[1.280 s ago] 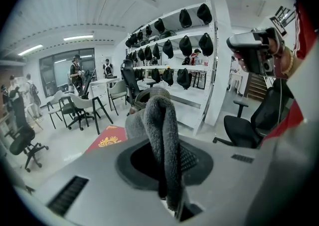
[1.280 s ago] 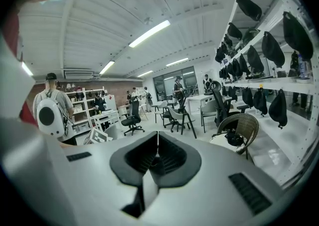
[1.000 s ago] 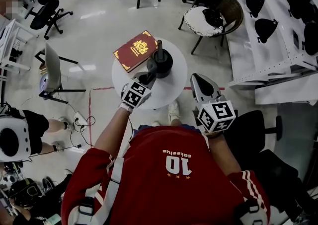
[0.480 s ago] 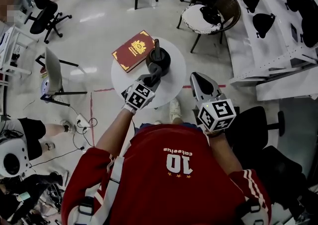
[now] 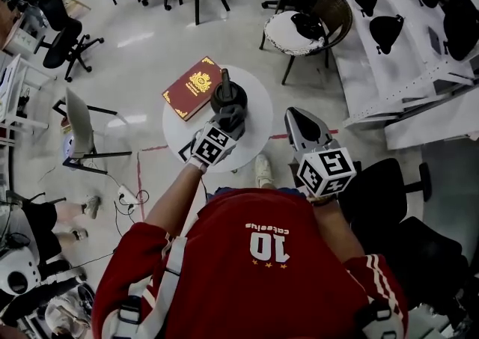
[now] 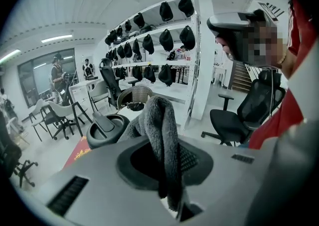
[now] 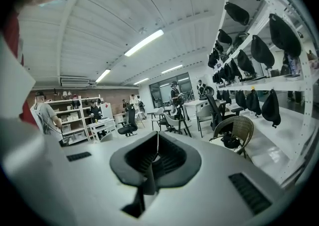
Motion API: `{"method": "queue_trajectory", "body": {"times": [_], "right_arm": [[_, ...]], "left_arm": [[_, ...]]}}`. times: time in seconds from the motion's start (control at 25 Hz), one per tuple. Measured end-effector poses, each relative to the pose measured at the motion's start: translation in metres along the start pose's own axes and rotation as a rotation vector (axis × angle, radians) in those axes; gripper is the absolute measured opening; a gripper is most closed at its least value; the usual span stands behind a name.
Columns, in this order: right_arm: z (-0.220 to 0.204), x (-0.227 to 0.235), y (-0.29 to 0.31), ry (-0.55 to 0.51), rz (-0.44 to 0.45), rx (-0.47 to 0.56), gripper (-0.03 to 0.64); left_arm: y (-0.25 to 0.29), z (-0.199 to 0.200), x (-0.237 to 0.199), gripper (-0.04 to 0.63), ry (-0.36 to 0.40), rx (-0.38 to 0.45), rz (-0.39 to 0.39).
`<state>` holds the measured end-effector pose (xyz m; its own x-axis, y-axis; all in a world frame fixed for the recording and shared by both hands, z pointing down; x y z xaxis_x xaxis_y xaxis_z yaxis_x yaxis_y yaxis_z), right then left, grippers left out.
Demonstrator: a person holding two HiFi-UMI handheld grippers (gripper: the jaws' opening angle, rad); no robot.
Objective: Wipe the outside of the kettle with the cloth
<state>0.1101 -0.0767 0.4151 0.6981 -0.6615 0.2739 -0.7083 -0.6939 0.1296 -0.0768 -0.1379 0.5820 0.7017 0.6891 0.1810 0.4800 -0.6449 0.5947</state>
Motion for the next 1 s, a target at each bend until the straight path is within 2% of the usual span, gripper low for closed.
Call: {"method": "queue_trajectory", "body": {"times": [0.32,1.0], "right_arm": [[0.008,0.024,-0.011,0.011,-0.031,0.038,0.017],[0.021,0.057,0.002,0.030,-0.018,0.099,0.017]], "left_arm": [[0.025,0.026,-0.004,0.048,0.043,0.014,-0.009],[0.049,0.074,-0.055,0.048,0.050,0.046,0.064]]}}
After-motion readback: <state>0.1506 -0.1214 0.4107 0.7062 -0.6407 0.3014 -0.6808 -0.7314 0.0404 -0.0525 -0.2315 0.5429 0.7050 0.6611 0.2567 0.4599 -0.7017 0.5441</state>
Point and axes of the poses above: the fingertips, and each gripper's own axes: y forward along the fingers, x to its right, z out of its top, the point moved 7 cm from there along -y, backward along the fingers, and after that the axes turned 15 degrees about z, right-handed, at the moved point
